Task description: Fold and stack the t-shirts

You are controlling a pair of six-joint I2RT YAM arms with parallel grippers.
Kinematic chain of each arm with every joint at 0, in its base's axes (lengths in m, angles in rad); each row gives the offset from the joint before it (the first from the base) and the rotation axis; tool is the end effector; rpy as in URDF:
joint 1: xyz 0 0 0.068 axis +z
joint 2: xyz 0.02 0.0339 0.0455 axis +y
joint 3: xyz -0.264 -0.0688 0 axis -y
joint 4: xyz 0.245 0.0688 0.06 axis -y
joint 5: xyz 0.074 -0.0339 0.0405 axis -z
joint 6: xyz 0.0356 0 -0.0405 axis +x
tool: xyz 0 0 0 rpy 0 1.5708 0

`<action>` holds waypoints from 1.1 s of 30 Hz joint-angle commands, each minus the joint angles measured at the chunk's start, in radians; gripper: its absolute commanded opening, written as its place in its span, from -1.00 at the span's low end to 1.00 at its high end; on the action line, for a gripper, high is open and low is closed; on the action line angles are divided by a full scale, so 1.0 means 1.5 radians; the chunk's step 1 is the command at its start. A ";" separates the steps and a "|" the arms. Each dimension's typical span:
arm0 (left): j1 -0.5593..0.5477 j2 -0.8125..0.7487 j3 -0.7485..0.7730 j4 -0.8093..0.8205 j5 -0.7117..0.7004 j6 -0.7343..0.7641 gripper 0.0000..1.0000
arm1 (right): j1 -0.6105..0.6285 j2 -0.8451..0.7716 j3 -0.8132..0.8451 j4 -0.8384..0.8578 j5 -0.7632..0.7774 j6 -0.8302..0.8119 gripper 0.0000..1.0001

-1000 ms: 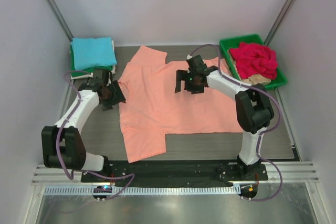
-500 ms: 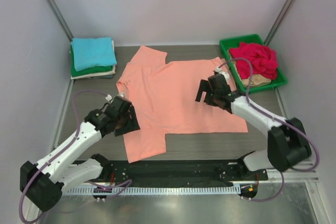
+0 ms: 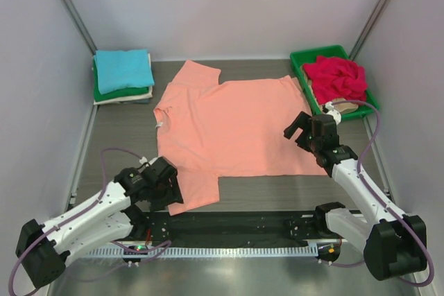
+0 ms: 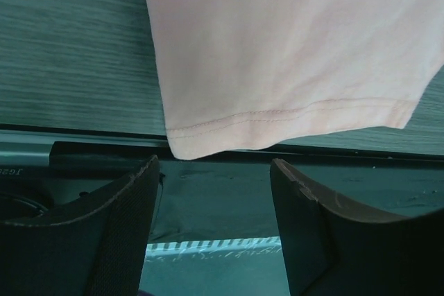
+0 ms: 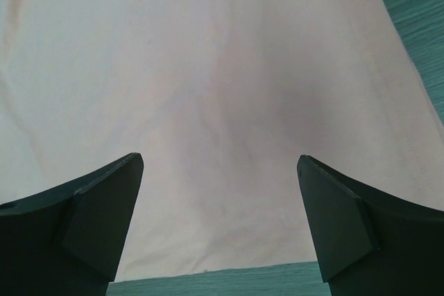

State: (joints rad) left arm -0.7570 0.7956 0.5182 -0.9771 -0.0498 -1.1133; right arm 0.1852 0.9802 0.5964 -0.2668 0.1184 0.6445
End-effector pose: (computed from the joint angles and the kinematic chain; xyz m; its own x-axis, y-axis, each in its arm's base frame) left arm 0.0894 -0.0821 0.1886 -0.9104 -0.3726 -0.1798 -0.3218 0.9109 -0.2582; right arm 0.2068 0.0345 0.2304 -0.5302 0.5076 -0.6791 0.2853 0.8611 0.4209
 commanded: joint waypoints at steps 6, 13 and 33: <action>-0.056 0.031 -0.040 0.050 0.001 -0.081 0.33 | -0.003 -0.018 -0.006 0.012 -0.033 0.012 0.99; -0.069 0.058 -0.098 0.110 -0.008 -0.112 0.25 | -0.015 0.000 0.005 0.010 -0.046 -0.005 0.99; -0.069 -0.006 -0.039 0.129 -0.194 -0.081 -0.99 | -0.411 -0.007 -0.096 -0.055 -0.140 0.031 0.99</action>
State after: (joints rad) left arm -0.8669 0.8188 0.4076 -0.8154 -0.1463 -1.2663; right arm -0.3260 0.9817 0.4831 -0.2981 -0.0170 0.6685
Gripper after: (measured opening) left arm 0.017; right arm 0.996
